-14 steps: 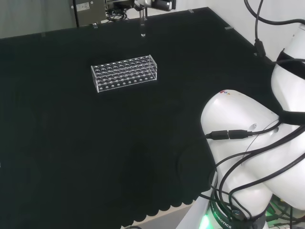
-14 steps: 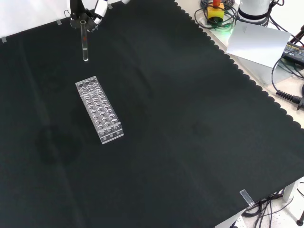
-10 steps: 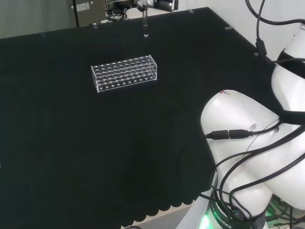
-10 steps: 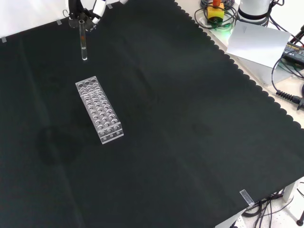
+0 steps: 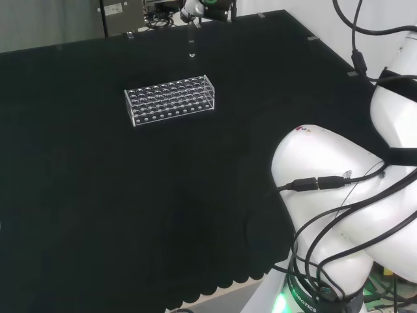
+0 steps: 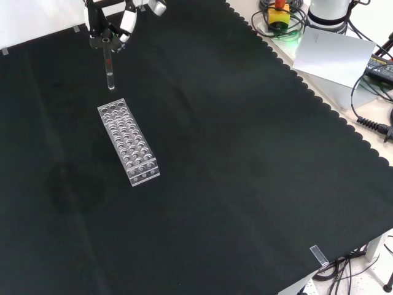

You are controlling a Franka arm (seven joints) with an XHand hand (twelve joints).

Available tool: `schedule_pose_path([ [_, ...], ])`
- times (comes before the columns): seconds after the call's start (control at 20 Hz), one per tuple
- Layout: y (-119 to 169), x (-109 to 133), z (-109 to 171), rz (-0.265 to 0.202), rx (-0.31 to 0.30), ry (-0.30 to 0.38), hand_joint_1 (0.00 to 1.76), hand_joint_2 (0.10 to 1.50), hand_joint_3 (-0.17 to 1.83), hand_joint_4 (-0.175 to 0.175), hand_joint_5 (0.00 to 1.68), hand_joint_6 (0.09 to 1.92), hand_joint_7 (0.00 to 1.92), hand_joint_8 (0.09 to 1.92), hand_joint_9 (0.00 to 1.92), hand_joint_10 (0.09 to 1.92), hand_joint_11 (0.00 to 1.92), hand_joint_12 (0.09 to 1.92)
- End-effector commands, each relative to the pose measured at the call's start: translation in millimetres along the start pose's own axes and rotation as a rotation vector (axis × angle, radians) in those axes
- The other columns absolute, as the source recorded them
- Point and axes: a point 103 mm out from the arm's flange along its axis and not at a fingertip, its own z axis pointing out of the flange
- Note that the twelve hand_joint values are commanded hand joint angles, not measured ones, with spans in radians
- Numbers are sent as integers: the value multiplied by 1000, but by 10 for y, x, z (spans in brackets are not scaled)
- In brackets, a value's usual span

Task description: Put the test tube back in the rack.

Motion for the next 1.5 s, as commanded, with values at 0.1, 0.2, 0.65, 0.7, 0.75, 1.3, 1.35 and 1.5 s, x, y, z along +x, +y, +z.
schedule_pose_path([
  [0.1,122,-13,231,3,23,-11,1329,752,434,-175,1401,87,1416,595,1665,453,1278,877],
  [0.2,132,-39,278,5,28,-12,1329,752,434,-175,1401,87,1415,595,1665,454,1278,877],
  [0.65,170,-139,387,28,45,-4,1329,752,434,-175,1402,87,1416,595,1664,455,1277,877],
  [0.7,173,-148,409,32,50,0,1329,752,434,-175,1402,87,1416,595,1664,455,1277,877],
  [0.75,181,-160,439,33,55,3,1329,752,434,-175,1402,87,1416,595,1664,455,1277,877],
  [1.3,244,-238,628,43,79,2,1329,751,435,-175,1402,87,1415,595,1662,457,1277,877],
  [1.35,248,-240,634,44,80,4,1329,751,435,-175,1402,87,1415,595,1662,458,1277,877],
  [1.5,270,-262,662,50,89,-1,1329,751,436,-175,1403,87,1415,595,1661,458,1277,877],
])
